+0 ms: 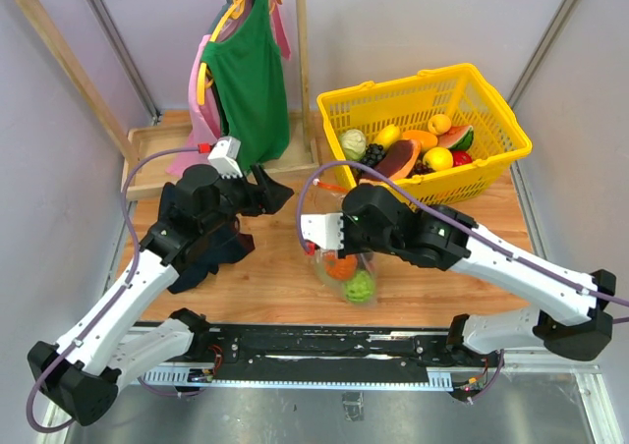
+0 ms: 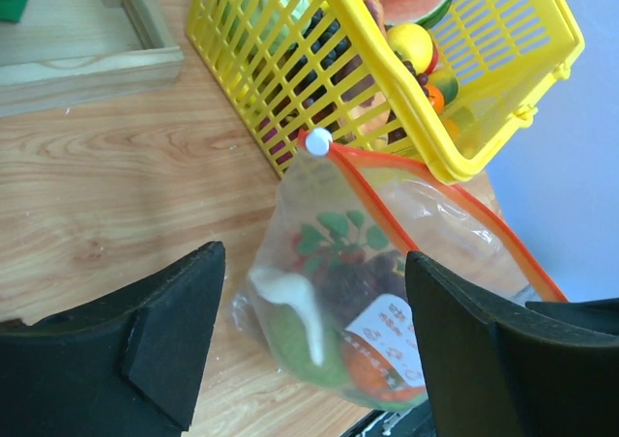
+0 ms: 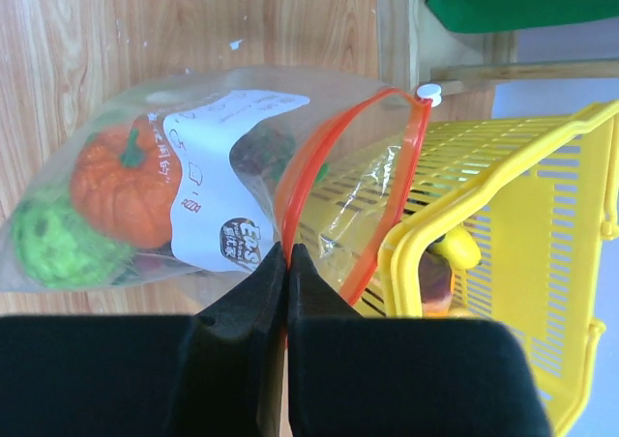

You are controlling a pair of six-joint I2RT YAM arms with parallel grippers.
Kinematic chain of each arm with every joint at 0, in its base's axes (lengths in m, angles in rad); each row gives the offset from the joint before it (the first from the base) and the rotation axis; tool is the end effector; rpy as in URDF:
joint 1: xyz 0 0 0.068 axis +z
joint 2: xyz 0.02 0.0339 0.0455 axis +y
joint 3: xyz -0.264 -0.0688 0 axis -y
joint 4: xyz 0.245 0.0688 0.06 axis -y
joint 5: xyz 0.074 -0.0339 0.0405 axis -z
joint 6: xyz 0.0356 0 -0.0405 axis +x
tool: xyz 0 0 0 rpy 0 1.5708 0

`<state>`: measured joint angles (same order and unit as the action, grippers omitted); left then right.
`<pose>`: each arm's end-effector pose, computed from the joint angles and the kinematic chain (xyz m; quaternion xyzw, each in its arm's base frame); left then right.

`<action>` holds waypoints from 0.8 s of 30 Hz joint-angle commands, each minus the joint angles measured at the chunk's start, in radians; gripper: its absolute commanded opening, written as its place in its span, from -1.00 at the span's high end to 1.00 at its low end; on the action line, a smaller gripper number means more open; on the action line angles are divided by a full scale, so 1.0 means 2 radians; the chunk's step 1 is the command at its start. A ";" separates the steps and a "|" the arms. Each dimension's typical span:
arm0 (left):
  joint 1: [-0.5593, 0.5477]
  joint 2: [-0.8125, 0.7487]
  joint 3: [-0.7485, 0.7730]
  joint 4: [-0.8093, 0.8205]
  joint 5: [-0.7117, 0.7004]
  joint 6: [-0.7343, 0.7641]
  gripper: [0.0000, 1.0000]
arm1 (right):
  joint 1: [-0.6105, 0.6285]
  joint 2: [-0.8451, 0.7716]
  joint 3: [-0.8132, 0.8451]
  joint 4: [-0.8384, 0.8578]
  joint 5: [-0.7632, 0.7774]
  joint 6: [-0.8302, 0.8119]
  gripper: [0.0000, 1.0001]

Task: Place the food in the zip-top bag and seal the zipper
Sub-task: Zip the zipper food storage bag at the center of the board.

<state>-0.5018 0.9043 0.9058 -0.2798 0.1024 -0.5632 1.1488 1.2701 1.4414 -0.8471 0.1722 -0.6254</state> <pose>0.1796 -0.1027 0.3513 0.0063 0.7979 -0.3405 0.4974 0.1113 0.2330 0.3983 -0.6728 0.5962 0.0367 0.4365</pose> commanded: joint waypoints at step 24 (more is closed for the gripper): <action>0.007 0.163 -0.113 0.316 0.217 0.032 -0.58 | 0.039 -0.097 -0.108 0.028 0.025 -0.100 0.99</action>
<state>-0.4965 1.2160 0.6643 0.2436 0.4606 -0.5358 1.2110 1.0962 1.2282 -0.8165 0.2108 -0.7826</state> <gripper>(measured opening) 0.795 0.013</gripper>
